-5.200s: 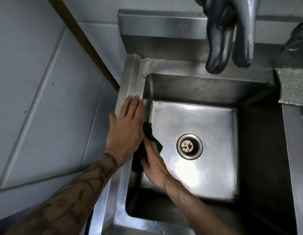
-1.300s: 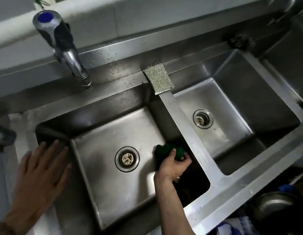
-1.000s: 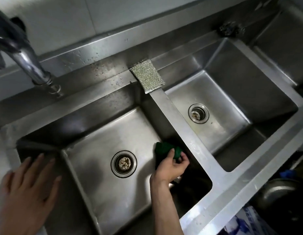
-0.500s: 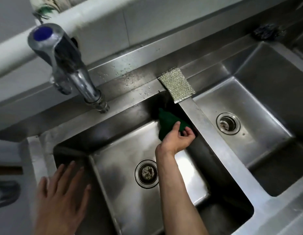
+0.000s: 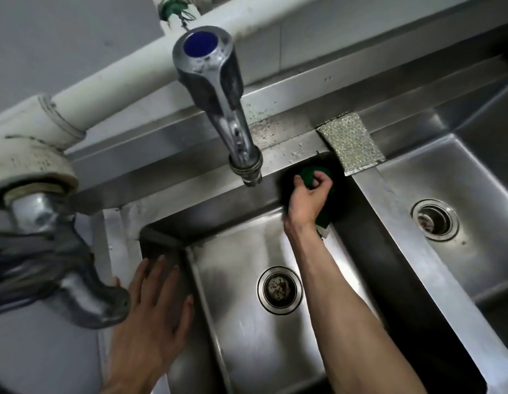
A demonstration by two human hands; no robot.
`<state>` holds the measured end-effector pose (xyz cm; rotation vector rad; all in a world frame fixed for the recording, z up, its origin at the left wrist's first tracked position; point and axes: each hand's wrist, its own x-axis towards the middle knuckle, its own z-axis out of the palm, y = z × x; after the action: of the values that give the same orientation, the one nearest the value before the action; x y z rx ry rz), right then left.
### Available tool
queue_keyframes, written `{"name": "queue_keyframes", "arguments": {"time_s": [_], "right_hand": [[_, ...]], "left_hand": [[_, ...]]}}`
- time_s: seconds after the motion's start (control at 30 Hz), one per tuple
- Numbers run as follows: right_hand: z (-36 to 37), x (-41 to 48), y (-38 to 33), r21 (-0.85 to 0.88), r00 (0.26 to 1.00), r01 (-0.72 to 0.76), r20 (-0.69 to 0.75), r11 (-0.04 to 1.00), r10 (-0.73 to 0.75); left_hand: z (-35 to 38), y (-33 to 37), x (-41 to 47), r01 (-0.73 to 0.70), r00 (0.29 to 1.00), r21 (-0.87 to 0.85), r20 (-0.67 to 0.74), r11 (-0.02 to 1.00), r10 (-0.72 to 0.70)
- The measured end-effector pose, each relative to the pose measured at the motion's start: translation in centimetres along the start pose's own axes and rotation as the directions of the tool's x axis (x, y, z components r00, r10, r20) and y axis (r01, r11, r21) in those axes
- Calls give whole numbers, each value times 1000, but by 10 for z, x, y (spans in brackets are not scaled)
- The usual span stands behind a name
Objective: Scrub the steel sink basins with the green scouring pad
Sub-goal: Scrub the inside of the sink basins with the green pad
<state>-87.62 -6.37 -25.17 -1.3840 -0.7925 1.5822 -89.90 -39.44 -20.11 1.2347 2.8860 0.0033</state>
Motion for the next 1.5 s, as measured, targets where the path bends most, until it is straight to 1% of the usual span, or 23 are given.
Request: {"name": "queue_keyframes", "arguments": {"time_s": [0.07,0.17,0.3,0.33,0.37,0.47,0.5,0.63,0.8,0.87,0.9,0.97,1.03,1.1,1.17,1.23,1.3,1.33,1.4,1.47,1.5], "right_hand": [[2,-14,11,-4,999,-1,47,1000,1],[11,-42,28,7,991,-17,130,1000,16],[8,-76,57,-129,950,14,312,991,27],[6,-75,58,-154,947,17,319,988,34],[5,-69,56,-161,955,11,296,987,38],[5,-46,44,-160,985,-7,168,987,34],[7,-43,42,-171,989,-6,145,985,31],[16,-58,52,-208,994,17,113,978,6],[25,-79,69,-206,993,51,118,977,-27],[27,-92,76,-232,987,70,157,970,-33],[28,-101,81,-259,980,64,196,964,-12],[30,-121,95,-327,951,21,297,945,82],[32,-144,112,-410,891,-29,403,912,209],[33,-164,125,-488,782,-23,535,873,320],[31,-171,131,-522,657,21,650,853,382],[28,-169,125,-527,581,18,697,849,421],[20,-165,112,-530,540,10,716,848,442],[14,-164,102,-529,526,-20,716,848,459],[-1,-165,82,-500,518,-172,687,849,510],[-22,-163,56,-401,531,-329,670,855,519],[-35,-161,39,-346,534,-384,673,856,512]], "left_hand": [[-1,-1,1,-19,1000,5,3,1000,19],[-6,0,1,-46,998,35,-41,998,47],[-7,3,1,-54,997,55,-60,997,57],[-8,3,1,-53,997,53,-57,997,56],[-8,3,0,-52,997,53,-54,997,54],[-4,0,-1,-40,998,53,-42,998,42],[-2,-1,-1,-38,998,61,-44,997,41],[7,-3,-3,-62,995,99,-70,993,69],[11,-5,-4,-68,993,124,-86,990,79],[12,-6,-5,-53,995,115,-73,992,62],[12,-6,-5,-41,997,111,-58,993,47],[11,-6,-7,-18,999,108,-33,994,21],[9,-4,-7,-9,1000,103,-23,995,12],[4,-2,-6,-8,999,91,-37,996,12],[-1,2,-5,-14,998,68,-59,998,18],[-5,7,-4,-11,997,55,-82,998,16],[-8,9,-3,-5,997,41,-81,999,8],[-10,9,-3,-3,997,26,-78,1000,5],[-10,6,-4,-7,998,8,-66,1000,7],[-13,4,-5,-15,999,12,-52,1000,16],[-15,5,-5,-19,999,11,-41,1000,19]]}}
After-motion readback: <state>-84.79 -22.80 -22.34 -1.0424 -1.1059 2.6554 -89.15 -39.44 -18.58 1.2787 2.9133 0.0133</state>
